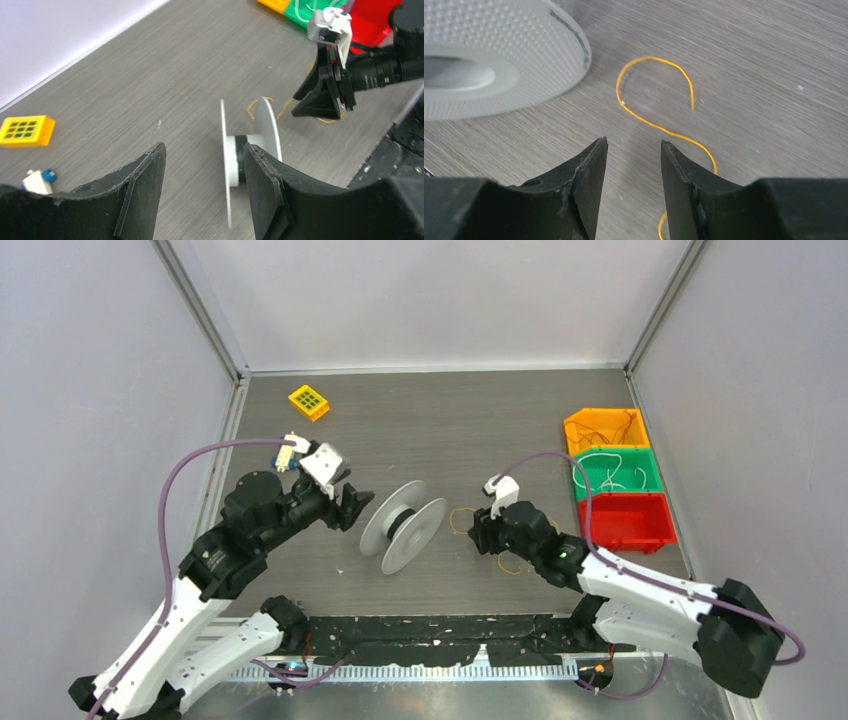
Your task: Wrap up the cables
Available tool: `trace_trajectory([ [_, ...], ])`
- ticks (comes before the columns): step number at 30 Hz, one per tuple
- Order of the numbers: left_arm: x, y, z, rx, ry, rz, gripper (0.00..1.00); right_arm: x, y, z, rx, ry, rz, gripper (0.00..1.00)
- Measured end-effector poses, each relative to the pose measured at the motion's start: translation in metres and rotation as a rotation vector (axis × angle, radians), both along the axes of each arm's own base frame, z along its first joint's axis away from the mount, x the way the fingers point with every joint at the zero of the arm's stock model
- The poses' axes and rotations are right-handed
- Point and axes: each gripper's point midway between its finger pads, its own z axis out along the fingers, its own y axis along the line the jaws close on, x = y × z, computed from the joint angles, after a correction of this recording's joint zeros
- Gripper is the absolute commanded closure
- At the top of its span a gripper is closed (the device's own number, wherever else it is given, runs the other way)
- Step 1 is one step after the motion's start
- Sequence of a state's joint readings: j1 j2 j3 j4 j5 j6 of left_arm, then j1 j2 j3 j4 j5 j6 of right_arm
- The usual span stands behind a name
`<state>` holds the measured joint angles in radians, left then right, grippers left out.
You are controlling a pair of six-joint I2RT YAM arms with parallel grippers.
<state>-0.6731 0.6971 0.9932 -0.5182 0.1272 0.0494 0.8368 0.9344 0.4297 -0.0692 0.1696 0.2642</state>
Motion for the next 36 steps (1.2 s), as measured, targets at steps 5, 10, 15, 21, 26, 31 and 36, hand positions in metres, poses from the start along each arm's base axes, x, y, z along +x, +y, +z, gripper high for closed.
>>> trace_trajectory([
  [5,-0.002,0.029,0.011,-0.042,-0.056,0.128,0.37,0.015,0.023,-0.011,0.062,-0.047,0.015,0.55],
  [10,-0.01,0.053,0.03,-0.111,-0.123,0.214,0.36,0.022,0.043,-0.019,0.075,-0.091,0.015,0.59],
  [15,-0.012,0.066,0.037,-0.146,-0.138,0.269,0.35,0.023,0.051,-0.03,0.066,-0.104,-0.015,0.62],
  [21,-0.013,0.07,0.037,-0.154,-0.136,0.291,0.35,0.029,0.059,-0.035,0.075,-0.135,-0.034,0.62],
  [26,-0.013,0.071,0.036,-0.152,-0.129,0.296,0.34,0.029,0.06,-0.05,0.041,-0.127,-0.04,0.66],
  [31,-0.016,0.073,0.039,-0.164,-0.137,0.297,0.34,0.034,0.055,-0.055,0.008,-0.128,-0.08,0.68],
  [36,-0.019,0.075,0.044,-0.186,-0.143,0.298,0.34,0.039,0.054,-0.058,-0.004,-0.127,-0.114,0.69],
])
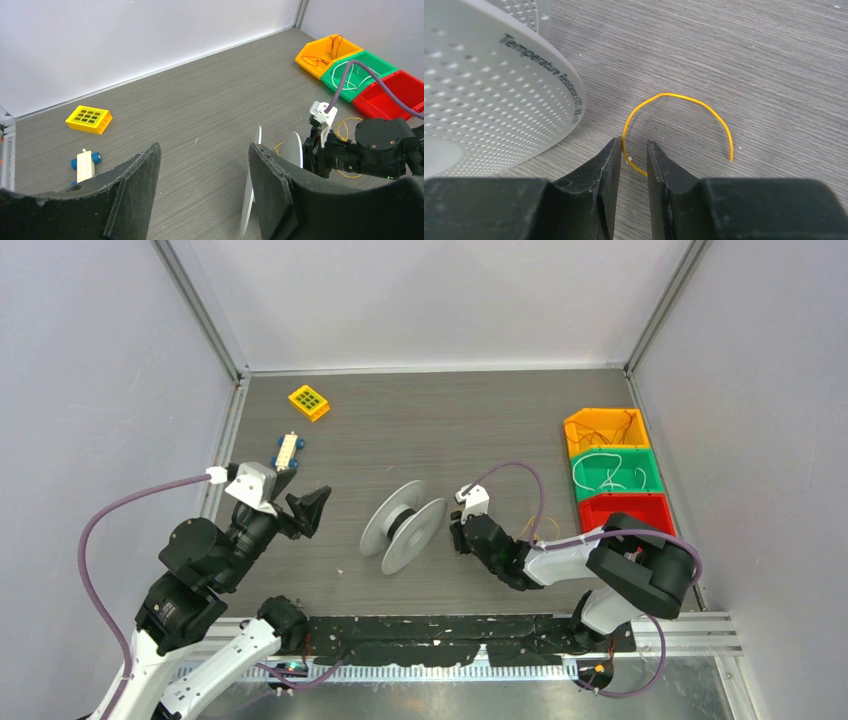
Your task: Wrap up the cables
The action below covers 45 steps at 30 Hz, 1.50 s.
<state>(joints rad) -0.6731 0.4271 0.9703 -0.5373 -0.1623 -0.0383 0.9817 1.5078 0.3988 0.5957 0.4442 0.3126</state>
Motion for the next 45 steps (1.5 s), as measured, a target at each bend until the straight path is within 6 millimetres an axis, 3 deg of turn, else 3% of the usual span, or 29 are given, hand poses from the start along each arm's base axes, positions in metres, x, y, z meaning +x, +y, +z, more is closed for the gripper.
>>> trace_trajectory([
  [5,-0.001,0.001,0.003,-0.007,-0.004,0.003,0.34,-0.001,-0.001,-0.008,-0.015,0.016,-0.004,0.71],
  [7,-0.001,0.001,0.003,-0.007,-0.004,0.003,0.34,-0.002,-0.001,-0.009,-0.017,0.019,-0.002,0.75],
  [10,-0.001,0.001,0.003,-0.009,-0.006,0.003,0.35,-0.003,0.001,-0.011,-0.021,0.026,-0.001,0.91],
  [16,-0.002,0.002,0.001,0.002,-0.005,-0.001,0.36,-0.004,0.002,-0.006,-0.019,0.026,0.008,0.94],
  [20,-0.004,-0.004,-0.001,0.037,0.004,-0.039,0.35,-0.007,-0.005,0.041,0.032,-0.018,0.06,0.95],
  [27,-0.008,-0.031,-0.013,0.15,0.022,-0.202,0.39,-0.022,0.0,0.193,0.153,-0.186,0.328,0.94],
  [30,-0.009,-0.044,-0.024,0.206,0.045,-0.274,0.44,-0.053,0.017,0.253,0.182,-0.228,0.566,0.95],
  [33,-0.009,-0.055,-0.037,0.249,0.08,-0.334,0.42,-0.087,0.036,0.287,0.221,-0.211,0.805,0.95],
  [36,-0.013,-0.063,-0.046,0.26,0.088,-0.392,0.38,-0.117,0.05,0.302,0.271,-0.159,1.011,0.95],
  [39,-0.023,-0.069,-0.066,0.273,0.08,-0.465,0.36,-0.14,0.063,0.305,0.331,-0.071,1.183,0.95],
  [42,-0.033,-0.07,-0.087,0.284,0.076,-0.51,0.36,-0.149,0.072,0.295,0.367,0.044,1.266,0.94],
  [45,-0.03,-0.071,-0.093,0.29,0.077,-0.51,0.35,-0.152,0.079,0.281,0.396,0.164,1.29,0.95],
])
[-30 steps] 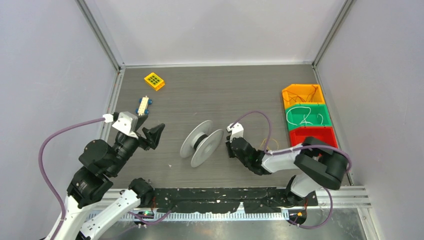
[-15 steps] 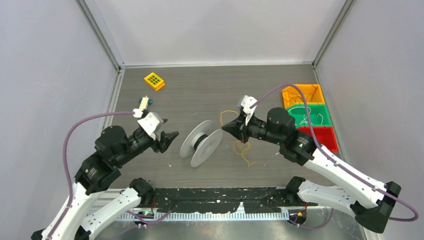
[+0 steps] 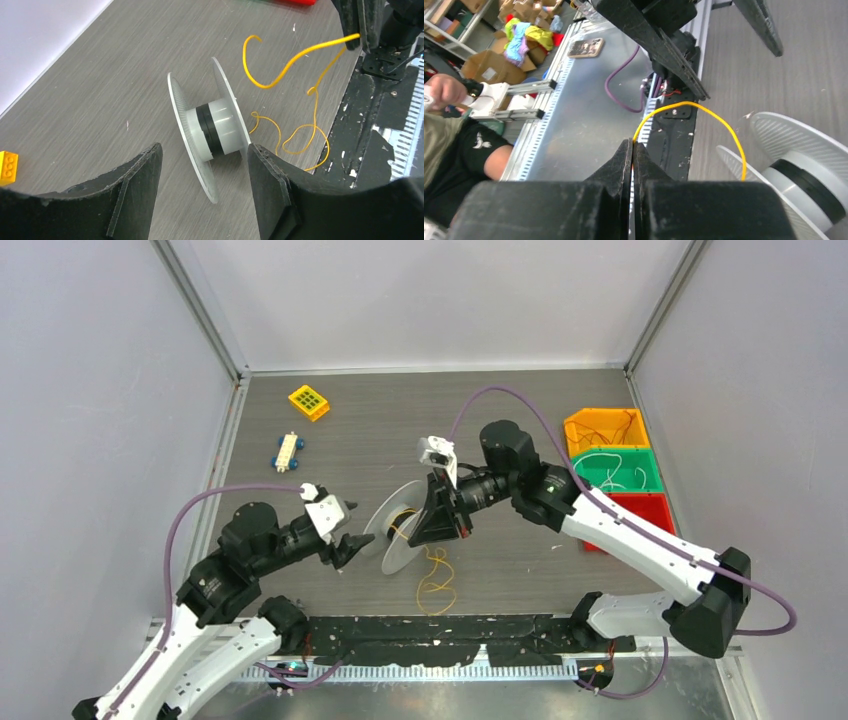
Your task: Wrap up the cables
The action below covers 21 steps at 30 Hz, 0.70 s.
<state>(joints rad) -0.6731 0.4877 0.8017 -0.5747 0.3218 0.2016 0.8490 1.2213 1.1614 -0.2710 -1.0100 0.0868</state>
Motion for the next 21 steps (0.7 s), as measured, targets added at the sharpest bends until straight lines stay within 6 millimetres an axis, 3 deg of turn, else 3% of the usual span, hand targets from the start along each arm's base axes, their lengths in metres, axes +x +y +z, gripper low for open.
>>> trace_trajectory([
  [6,0.009,-0.002,-0.012,0.011,-0.002,0.018,0.32,0.003,0.017,-0.003,0.042,0.184,-0.006,0.95],
  [13,0.018,0.003,-0.037,-0.009,0.056,0.112,0.26,0.017,0.036,-0.022,0.068,0.385,-0.069,0.95],
  [21,0.03,0.008,-0.024,-0.214,0.076,0.251,0.26,0.035,0.044,-0.026,0.191,0.511,-0.126,0.95],
])
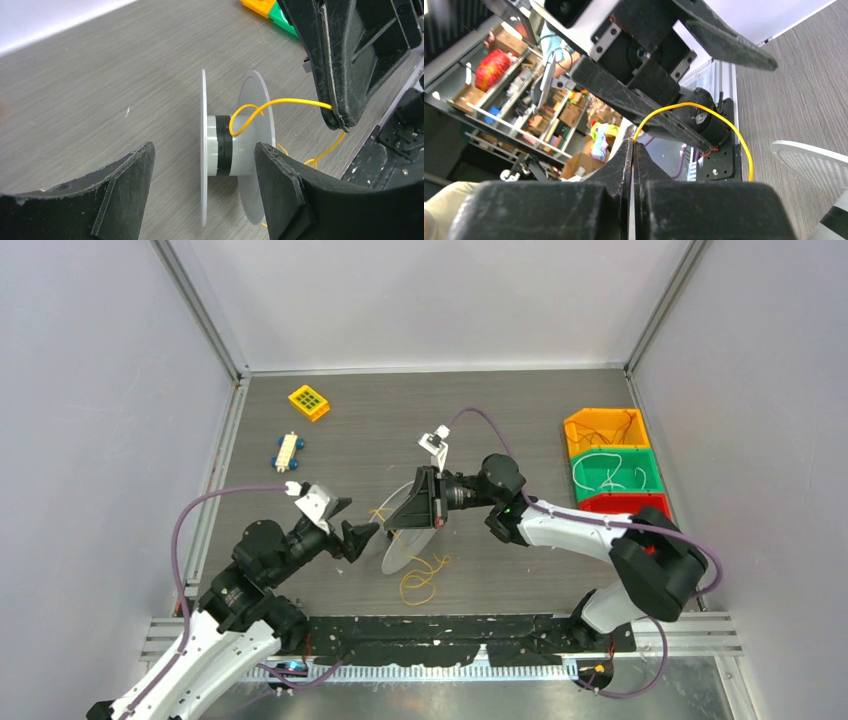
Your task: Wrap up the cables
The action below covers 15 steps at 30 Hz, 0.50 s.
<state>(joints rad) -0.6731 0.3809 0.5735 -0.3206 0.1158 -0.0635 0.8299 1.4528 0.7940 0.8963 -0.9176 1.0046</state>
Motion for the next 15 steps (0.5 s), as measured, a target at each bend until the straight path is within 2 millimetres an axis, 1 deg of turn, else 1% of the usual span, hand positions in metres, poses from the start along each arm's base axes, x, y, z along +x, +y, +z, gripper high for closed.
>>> trace_trajectory([
  [4,0.007,-0.004,-0.02,-0.057,0.055,0.035,0.26,0.008,0.002,-0.006,0.051,0.061,-0.008,0.95],
  [6,0.008,-0.006,-0.027,-0.075,0.08,0.044,0.26,0.009,0.002,-0.006,0.071,0.075,-0.011,0.95],
  [8,0.011,-0.008,-0.028,-0.099,0.089,0.055,0.26,0.009,0.0,-0.003,0.089,0.076,-0.013,0.94],
  [11,0.016,-0.011,-0.022,-0.148,0.07,0.063,0.26,0.009,-0.001,0.002,0.113,0.059,-0.017,0.94],
  [15,0.02,-0.014,-0.018,-0.205,0.046,0.069,0.26,0.009,-0.001,0.002,0.121,0.055,-0.021,0.95],
])
